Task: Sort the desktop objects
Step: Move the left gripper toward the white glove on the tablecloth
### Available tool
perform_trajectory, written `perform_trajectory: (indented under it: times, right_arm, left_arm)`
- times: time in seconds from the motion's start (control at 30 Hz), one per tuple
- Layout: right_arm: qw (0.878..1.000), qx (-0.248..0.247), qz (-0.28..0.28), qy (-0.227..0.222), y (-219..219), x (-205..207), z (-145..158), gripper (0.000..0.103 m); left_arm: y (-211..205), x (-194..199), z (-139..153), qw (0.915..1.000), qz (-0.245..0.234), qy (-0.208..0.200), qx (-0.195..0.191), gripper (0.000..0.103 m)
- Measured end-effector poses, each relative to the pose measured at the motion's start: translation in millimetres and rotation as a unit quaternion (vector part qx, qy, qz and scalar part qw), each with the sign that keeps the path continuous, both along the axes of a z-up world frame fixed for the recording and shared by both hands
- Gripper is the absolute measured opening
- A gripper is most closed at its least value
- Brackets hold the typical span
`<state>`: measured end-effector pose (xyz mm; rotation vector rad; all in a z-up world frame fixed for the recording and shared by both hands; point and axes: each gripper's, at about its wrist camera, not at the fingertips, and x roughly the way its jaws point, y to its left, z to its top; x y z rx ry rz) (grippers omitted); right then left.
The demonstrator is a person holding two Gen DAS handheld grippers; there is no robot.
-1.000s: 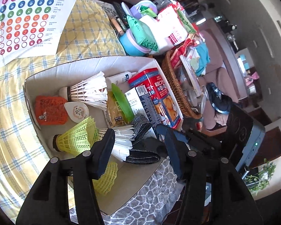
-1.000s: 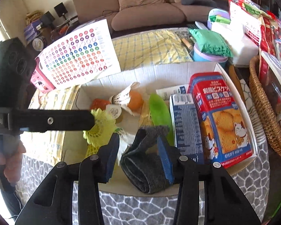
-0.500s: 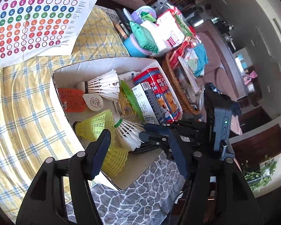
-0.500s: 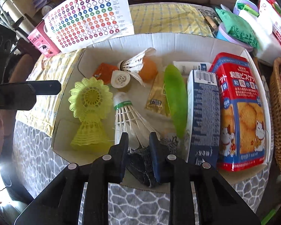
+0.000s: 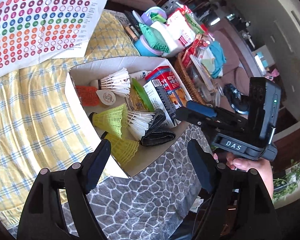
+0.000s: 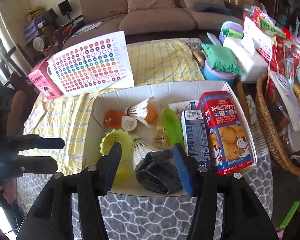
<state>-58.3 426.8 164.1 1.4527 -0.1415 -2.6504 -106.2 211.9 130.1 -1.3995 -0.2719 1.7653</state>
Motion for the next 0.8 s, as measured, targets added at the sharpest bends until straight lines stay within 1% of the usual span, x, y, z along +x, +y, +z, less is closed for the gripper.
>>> perform_trajectory:
  times: [0.03, 0.07, 0.1, 0.13, 0.2, 0.33, 0.4, 0.5, 0.6, 0.67, 0.73, 0.8]
  right_arm:
    - [1.0, -0.002, 0.008, 0.007, -9.8, 3.3, 5.8, 0.065]
    - [1.0, -0.003, 0.015, 0.016, -21.1, 5.9, 10.7, 0.067]
    - [0.999, -0.004, 0.02, 0.026, -31.1, 10.2, 16.3, 0.072]
    - [0.999, -0.009, 0.028, 0.035, -43.6, 13.9, 20.1, 0.075]
    - [0.997, -0.03, 0.047, 0.049, -68.5, 19.9, 26.3, 0.076]
    - [0.993, -0.061, 0.082, 0.061, -123.8, 22.8, 25.9, 0.077]
    - [0.99, -0.082, 0.098, 0.055, -150.8, 18.5, 19.5, 0.077]
    - [0.986, -0.114, 0.11, 0.041, -188.4, 5.9, 5.3, 0.077]
    - [0.983, -0.14, 0.116, 0.028, -224.8, -12.4, -10.7, 0.077]
    - [0.98, -0.156, 0.122, 0.018, -249.4, -26.2, -22.1, 0.077]
    - [0.978, -0.162, 0.129, 0.01, -274.2, -41.1, -32.7, 0.077]
    - [0.978, -0.161, 0.135, 0.003, -299.1, -55.0, -42.5, 0.077]
  left_arm:
    - [-10.0, 2.0, 4.1, 1.0, 0.006, 0.007, 0.0, 0.079]
    - [-21.6, 3.3, 7.7, 0.9998, 0.014, 0.014, 0.0, 0.083]
    - [-34.9, 4.6, 10.9, 0.9995, 0.023, 0.022, -0.002, 0.085]
    - [-49.4, 5.3, 12.9, 0.999, 0.034, 0.028, -0.004, 0.085]
    - [-82.0, 6.2, 13.4, 0.9981, 0.05, 0.035, -0.011, 0.085]
    - [-158.1, 8.1, 8.1, 0.9927, 0.09, 0.061, -0.053, 0.085]
    - [-199.8, 10.1, 1.8, 0.9887, 0.111, 0.07, -0.074, 0.085]
    - [-260.1, 13.6, -12.8, 0.9803, 0.145, 0.081, -0.107, 0.085]
    - [-314.8, 16.4, -33.6, 0.9687, 0.185, 0.087, -0.14, 0.085]
    - [-344.3, 15.8, -48.3, 0.9612, 0.209, 0.086, -0.158, 0.085]
    - [-366.3, 12.0, -63.1, 0.9579, 0.228, 0.075, -0.158, 0.085]
    - [-378.5, 8.0, -73.9, 0.9554, 0.243, 0.072, -0.152, 0.085]
